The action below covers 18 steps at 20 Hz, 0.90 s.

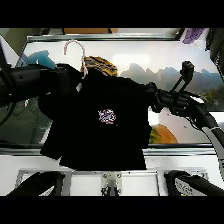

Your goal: Fold the clothes and pants, and hang the long-sleeved shirts on hangers.

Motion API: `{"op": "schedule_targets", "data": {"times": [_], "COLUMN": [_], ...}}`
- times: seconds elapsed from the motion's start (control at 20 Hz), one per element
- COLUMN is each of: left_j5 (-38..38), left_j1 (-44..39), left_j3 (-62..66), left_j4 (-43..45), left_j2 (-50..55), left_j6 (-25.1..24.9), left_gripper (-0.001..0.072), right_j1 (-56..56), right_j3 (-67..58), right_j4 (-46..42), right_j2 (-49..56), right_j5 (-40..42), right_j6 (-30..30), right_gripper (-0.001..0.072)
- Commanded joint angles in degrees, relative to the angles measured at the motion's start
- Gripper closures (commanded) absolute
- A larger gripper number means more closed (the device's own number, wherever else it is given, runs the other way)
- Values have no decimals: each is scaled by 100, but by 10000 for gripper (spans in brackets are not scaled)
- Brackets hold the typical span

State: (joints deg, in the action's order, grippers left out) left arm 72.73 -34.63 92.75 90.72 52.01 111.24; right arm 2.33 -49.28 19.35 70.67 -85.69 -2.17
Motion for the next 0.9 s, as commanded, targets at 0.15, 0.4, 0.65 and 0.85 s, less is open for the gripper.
{"op": "schedule_targets", "data": {"times": [0.15,0.4,0.65,0.85], "left_j5": [-76,258,404,402], "left_j1": [142,798,1281,1270], "left_j3": [4,2,-2,-9], "left_j4": [721,717,713,658], "left_j2": [-470,-533,-527,-282], "left_j6": [238,236,140,101], "left_gripper": [89,98,678,678], "right_j1": [-4,-144,-1333,-3008], "right_j3": [-4,-85,-389,-439], "right_j4": [343,345,343,339], "right_j2": [-4,-15,-509,-1198], "right_j5": [-22,7,455,964], "right_j6": [-2,-2,-4,2], "right_gripper": [703,703,703,703]}}
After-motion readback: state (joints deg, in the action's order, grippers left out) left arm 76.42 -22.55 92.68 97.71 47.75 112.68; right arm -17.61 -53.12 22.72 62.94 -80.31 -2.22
